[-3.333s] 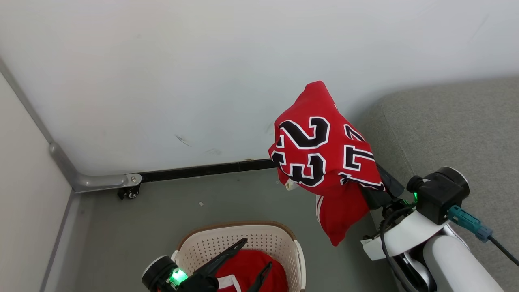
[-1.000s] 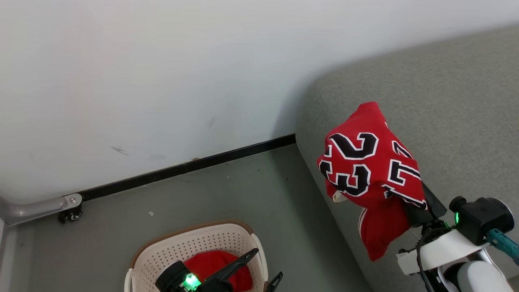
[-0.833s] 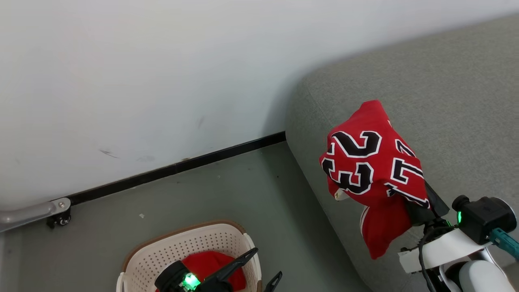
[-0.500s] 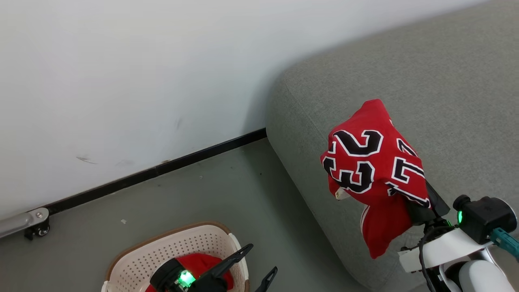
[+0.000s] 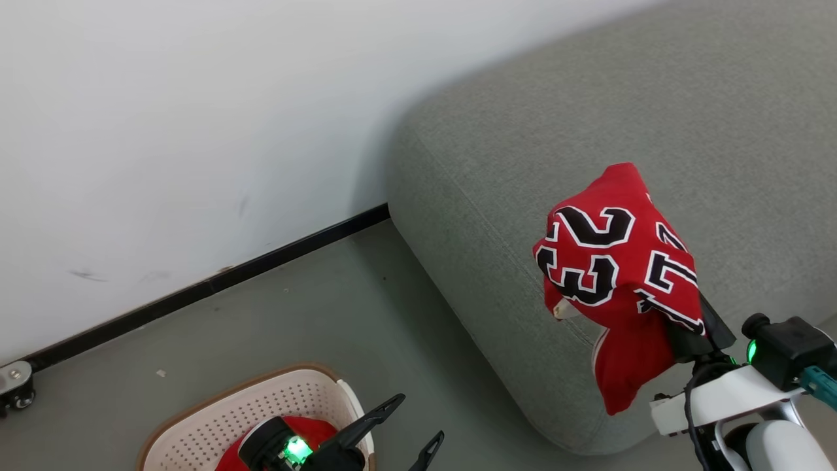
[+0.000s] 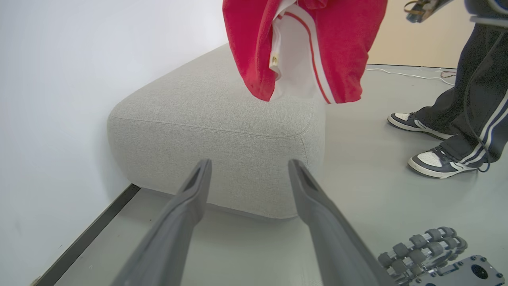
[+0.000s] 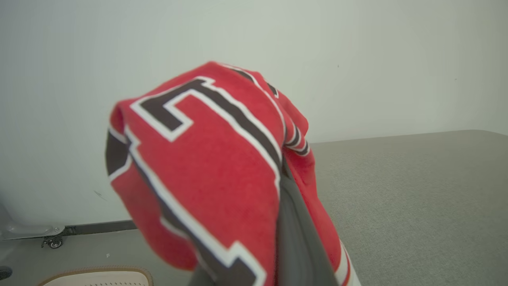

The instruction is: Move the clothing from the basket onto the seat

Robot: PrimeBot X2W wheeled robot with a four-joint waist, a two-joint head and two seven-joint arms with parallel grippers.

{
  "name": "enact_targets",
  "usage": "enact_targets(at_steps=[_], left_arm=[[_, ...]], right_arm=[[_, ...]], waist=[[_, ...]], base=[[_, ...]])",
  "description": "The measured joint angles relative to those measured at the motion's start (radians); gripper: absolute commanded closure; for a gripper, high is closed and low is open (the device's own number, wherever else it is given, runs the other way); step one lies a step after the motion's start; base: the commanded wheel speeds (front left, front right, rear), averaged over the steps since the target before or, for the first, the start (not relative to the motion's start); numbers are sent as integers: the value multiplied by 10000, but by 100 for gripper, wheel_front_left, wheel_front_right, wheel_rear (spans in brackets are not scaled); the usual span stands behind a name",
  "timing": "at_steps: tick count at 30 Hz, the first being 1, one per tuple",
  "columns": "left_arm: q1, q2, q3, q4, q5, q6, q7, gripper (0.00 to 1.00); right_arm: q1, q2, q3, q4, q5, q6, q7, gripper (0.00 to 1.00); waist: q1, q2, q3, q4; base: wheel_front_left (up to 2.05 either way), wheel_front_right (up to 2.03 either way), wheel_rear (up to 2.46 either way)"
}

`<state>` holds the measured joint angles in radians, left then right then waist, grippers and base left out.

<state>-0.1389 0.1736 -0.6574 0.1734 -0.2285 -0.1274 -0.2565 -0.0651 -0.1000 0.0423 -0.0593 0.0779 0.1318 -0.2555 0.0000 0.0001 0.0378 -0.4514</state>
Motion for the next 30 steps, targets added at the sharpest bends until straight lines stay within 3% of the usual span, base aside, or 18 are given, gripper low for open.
enact_targets(at_steps=[15,22,30], left_arm=[[-140,127,-433,-119,217,0,0,0],[-215,148,-119,-107,815,0,0,0],[-197,59,-516,-403,922,0,0,0]], right_arm=[[255,249,-911,138,0,0,0,100],[256,416,-2305,575,2,-2,0,100],[198,481,-2631,1168,161,-2,0,100]], waist=[[1,0,196,-645],[0,0,306,-795],[0,0,495,-883]], base=[[0,0,0],[0,0,0],[0,0,0]])
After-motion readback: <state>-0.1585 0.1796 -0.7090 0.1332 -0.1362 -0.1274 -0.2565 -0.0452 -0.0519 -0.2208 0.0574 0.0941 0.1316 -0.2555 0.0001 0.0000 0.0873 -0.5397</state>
